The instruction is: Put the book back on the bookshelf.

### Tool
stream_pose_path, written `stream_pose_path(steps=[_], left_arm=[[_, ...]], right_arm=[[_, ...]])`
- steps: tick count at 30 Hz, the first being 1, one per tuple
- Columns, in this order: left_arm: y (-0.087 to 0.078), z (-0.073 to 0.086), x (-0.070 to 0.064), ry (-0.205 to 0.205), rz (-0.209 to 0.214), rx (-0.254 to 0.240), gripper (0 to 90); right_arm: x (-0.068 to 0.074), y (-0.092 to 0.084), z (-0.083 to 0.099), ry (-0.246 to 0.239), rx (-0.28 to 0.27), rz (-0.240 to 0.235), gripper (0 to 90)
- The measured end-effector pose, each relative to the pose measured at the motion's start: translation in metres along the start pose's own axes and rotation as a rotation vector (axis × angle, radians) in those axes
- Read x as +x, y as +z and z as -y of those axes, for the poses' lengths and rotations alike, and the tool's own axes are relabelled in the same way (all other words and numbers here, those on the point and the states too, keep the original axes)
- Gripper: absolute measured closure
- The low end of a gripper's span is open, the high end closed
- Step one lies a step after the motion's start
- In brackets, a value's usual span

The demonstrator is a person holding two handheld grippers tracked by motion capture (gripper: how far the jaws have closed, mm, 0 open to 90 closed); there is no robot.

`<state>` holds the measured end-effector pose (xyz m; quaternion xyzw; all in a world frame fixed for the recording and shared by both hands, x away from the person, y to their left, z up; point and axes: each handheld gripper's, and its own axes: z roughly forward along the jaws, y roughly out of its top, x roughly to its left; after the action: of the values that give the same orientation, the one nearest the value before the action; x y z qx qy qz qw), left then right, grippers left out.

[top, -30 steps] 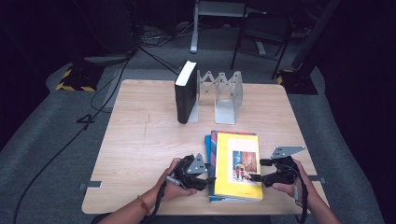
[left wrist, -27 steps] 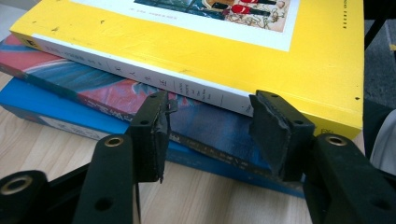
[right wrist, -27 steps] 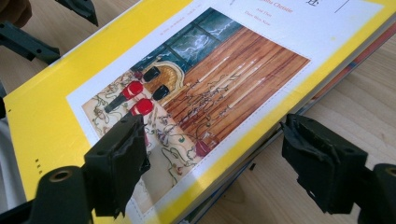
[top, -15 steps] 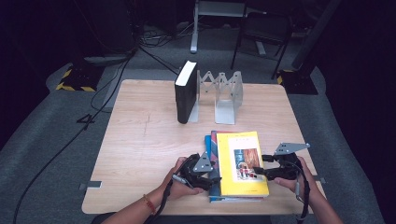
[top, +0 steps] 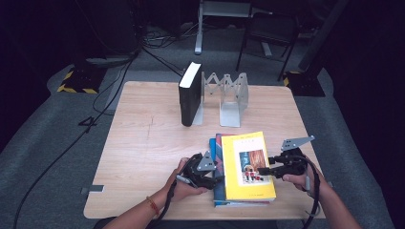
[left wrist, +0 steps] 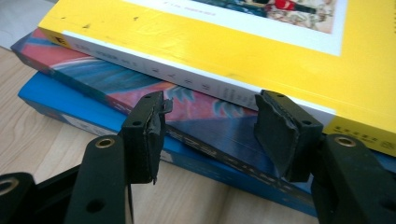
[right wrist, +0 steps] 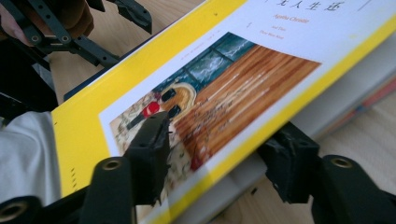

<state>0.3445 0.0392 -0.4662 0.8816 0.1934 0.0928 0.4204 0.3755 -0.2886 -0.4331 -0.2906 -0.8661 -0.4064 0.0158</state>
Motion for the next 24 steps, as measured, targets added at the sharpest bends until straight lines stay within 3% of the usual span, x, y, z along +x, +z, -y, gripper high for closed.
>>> stream_pose_path(steps=[3,8,10,14,16,19,24], left_arm=[[0.003,-0.004,0.008,-0.001,-0.026,0.006,42.8],[0.009,-0.007,0.025,-0.046,-0.040,-0.008,42.6],[0.011,-0.007,0.030,-0.065,-0.037,-0.015,42.3],[0.013,-0.005,0.040,-0.141,0.014,-0.027,39.9],[0.013,-0.004,0.045,-0.159,0.038,-0.025,39.6],[0.010,-0.003,0.049,-0.165,0.072,-0.043,34.6],[0.006,-0.010,0.044,-0.153,0.132,-0.077,25.4]], right_arm=[[0.006,0.012,-0.007,-0.034,-0.008,0.031,43.8],[0.009,0.014,-0.004,-0.048,-0.081,0.048,64.9],[0.010,0.012,-0.003,-0.056,-0.115,0.048,69.3],[0.012,0.012,-0.001,-0.078,-0.158,0.056,73.9],[0.014,0.011,0.001,-0.089,-0.182,0.065,75.7],[0.020,0.005,0.002,-0.109,-0.233,0.076,80.4],[0.025,0.000,0.003,-0.138,-0.263,0.092,81.2]])
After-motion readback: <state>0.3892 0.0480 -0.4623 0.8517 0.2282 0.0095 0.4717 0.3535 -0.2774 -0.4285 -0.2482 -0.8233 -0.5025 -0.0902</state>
